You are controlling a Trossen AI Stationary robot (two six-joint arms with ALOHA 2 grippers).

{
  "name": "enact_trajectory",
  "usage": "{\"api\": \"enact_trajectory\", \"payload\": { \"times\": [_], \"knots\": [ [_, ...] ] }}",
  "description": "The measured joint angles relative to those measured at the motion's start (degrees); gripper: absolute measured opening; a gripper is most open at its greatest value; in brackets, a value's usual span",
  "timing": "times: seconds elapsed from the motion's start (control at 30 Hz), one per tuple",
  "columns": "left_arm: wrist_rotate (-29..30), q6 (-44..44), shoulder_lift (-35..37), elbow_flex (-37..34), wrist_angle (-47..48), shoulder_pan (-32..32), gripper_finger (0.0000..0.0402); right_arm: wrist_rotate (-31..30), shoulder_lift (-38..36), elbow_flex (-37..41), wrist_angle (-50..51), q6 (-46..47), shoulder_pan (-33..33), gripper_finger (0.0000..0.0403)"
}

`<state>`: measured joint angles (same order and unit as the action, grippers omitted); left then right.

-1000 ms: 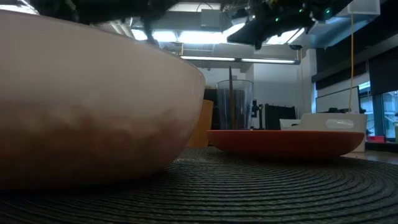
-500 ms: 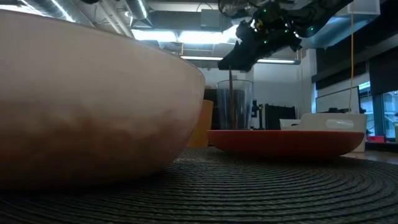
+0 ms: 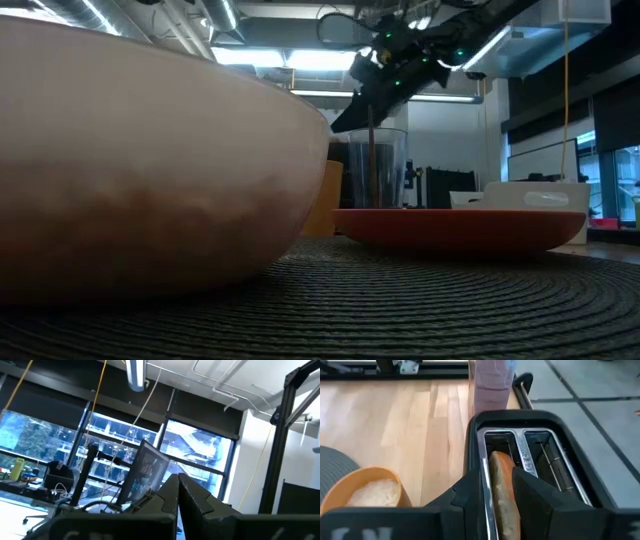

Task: Arrange a breakfast setting
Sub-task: Put the toasted bagel on the red plate

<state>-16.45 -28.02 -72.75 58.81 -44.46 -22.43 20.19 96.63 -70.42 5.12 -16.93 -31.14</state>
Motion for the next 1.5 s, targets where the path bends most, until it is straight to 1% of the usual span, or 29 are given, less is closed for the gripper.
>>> {"api": "enact_trajectory", "payload": {
  "times": [0.1, 0.2, 0.4, 0.53, 0.67, 0.73, 0.83, 0.93, 1.1, 1.27, 1.4, 1.5],
  "knots": [
    [0.0, -0.02, 0.0, 0.0, -0.08, -0.47, 0.0, 0.17, 2.04, -2.39, 1.15, -0.29, -0.02, 0.0119],
    [-0.02, -0.19, 0.0, 0.0, -0.34, -0.88, 0.0, 0.05, 2.9, -2.94, 2.05, -0.31, -0.02, 0.0117],
    [0.02, -0.38, 0.01, 0.0, -0.48, -0.97, 0.0, -2.66, 2.98, -2.94, 5.84, -2.53, -0.02, 0.0102],
    [0.22, -0.08, 0.01, 0.0, -0.47, -1.09, 0.0, -3.05, 2.98, -2.94, 5.86, -2.86, -0.02, 0.0072],
    [0.24, -0.27, 0.02, 0.02, -0.47, -1.62, 0.0, -3.09, 2.98, -2.94, 5.66, -2.91, -0.02, 0.0018],
    [0.24, -0.36, 0.02, 0.02, -0.48, -1.73, 0.0, -3.09, 2.98, -2.97, 5.37, -2.89, -0.02, 0.0011],
    [0.24, -0.38, 0.02, 0.02, -0.47, -1.73, 0.0, -3.08, 2.96, -4.47, 6.94, -2.89, -0.02, 0.0016],
    [0.24, -0.38, 0.02, 0.02, -0.51, -1.73, 0.0, -3.04, 2.96, -7.16, 8.53, -3.63, 0.05, 0.0007],
    [0.26, -0.43, 0.02, 0.02, -0.56, -1.67, 0.0, -2.61, 2.88, -13.83, 13.11, -4.57, 0.05, 0.0006],
    [0.28, -0.46, 0.09, 0.02, -0.73, -1.67, 0.0, -2.68, 2.85, -22.3, 22.88, -6.73, 0.45, 0.0004],
    [0.32, -0.49, 0.17, 0.03, -3.64, -1.67, 0.0, -7.37, 1.73, -28.46, 33.04, -10.2, 2.07, 0.0003],
    [0.54, -0.49, 0.43, 0.07, -5.65, -1.71, 0.0, -11.53, -1.41, -30.59, 38.6, -11.83, 3.68, 0.0002]
  ]
}}
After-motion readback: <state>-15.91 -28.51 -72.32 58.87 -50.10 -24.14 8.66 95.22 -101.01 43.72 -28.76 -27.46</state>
